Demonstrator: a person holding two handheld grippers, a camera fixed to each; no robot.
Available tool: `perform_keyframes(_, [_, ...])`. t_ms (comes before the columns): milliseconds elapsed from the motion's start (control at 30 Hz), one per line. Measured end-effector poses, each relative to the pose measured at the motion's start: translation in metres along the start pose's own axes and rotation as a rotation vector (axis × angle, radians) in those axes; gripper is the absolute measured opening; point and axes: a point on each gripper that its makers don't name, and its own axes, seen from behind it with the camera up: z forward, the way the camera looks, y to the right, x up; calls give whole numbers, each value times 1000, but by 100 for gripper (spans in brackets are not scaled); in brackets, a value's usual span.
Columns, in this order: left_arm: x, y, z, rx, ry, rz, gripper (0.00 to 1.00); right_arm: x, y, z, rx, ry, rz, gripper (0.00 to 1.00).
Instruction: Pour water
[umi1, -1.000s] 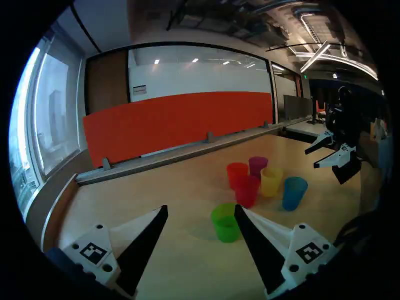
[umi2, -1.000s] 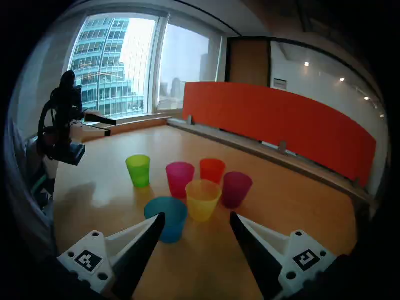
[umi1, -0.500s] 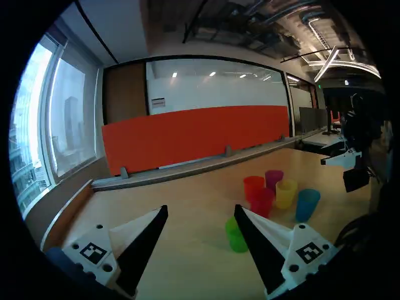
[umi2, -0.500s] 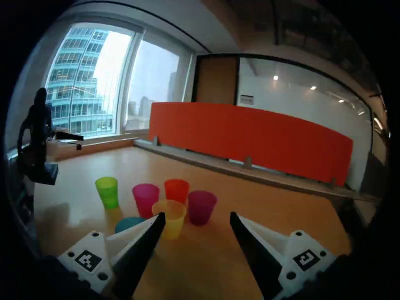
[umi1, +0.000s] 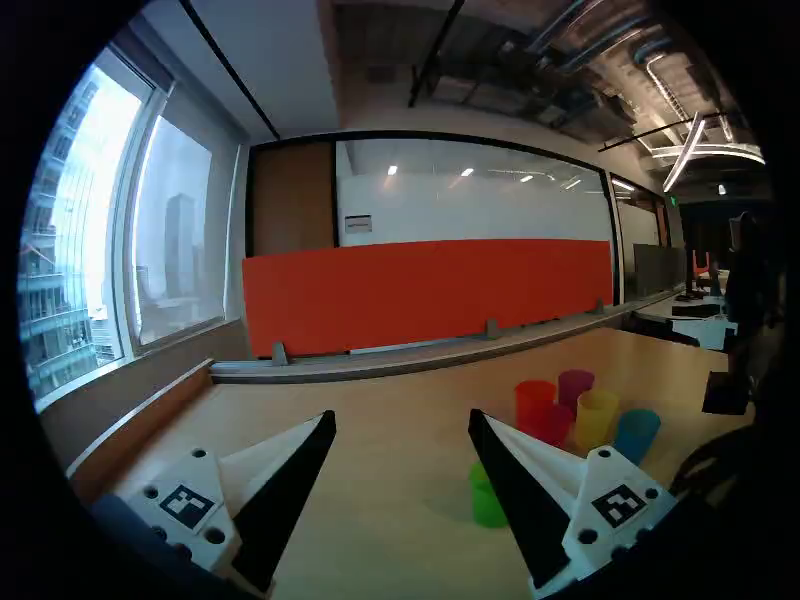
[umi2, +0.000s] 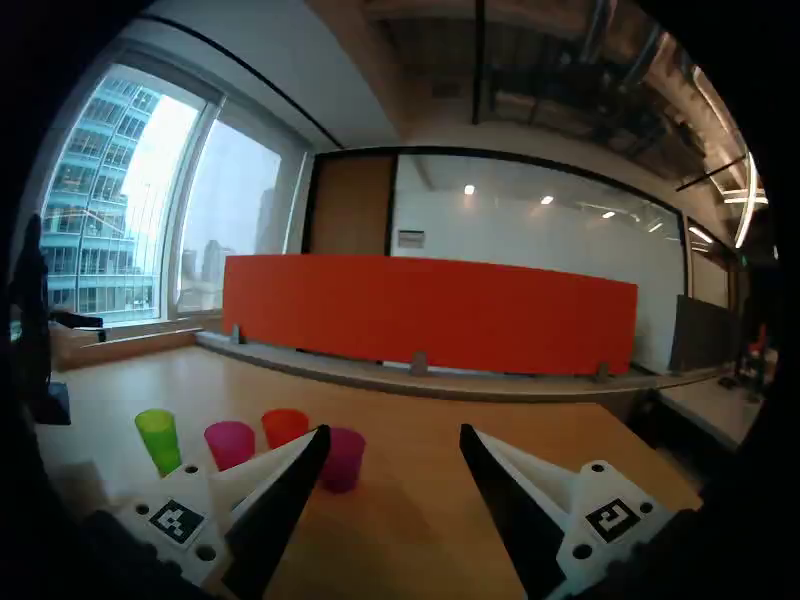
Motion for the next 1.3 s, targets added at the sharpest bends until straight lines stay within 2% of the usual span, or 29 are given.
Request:
perform_keyframes(233, [13, -1, -2, 43, 43, -25, 99, 16, 20, -10, -120, 63, 27, 100])
perform_keyframes(400, [22, -5, -1, 80, 68, -45, 99, 23, 37, -17, -211, 90, 31, 100])
perform_keyframes(500, [23, -7, 0, 91, 75, -59, 99, 23, 41, -21, -241, 95, 32, 100])
perform_keyframes(700, [20, -11, 1, 127, 88, -46, 99, 24, 41, -23, -247, 98, 47, 100])
perform_keyframes(900, [13, -8, 2, 141, 95, -51, 99, 24, 39, -23, -238, 96, 61, 100])
perform_keyframes(1100, [-1, -6, 4, 147, 95, -56, 99, 22, 44, -23, -260, 86, 63, 100])
perform_keyframes(1300, [-15, -7, 6, 157, 96, -36, 99, 19, 47, -27, -280, 78, 59, 100])
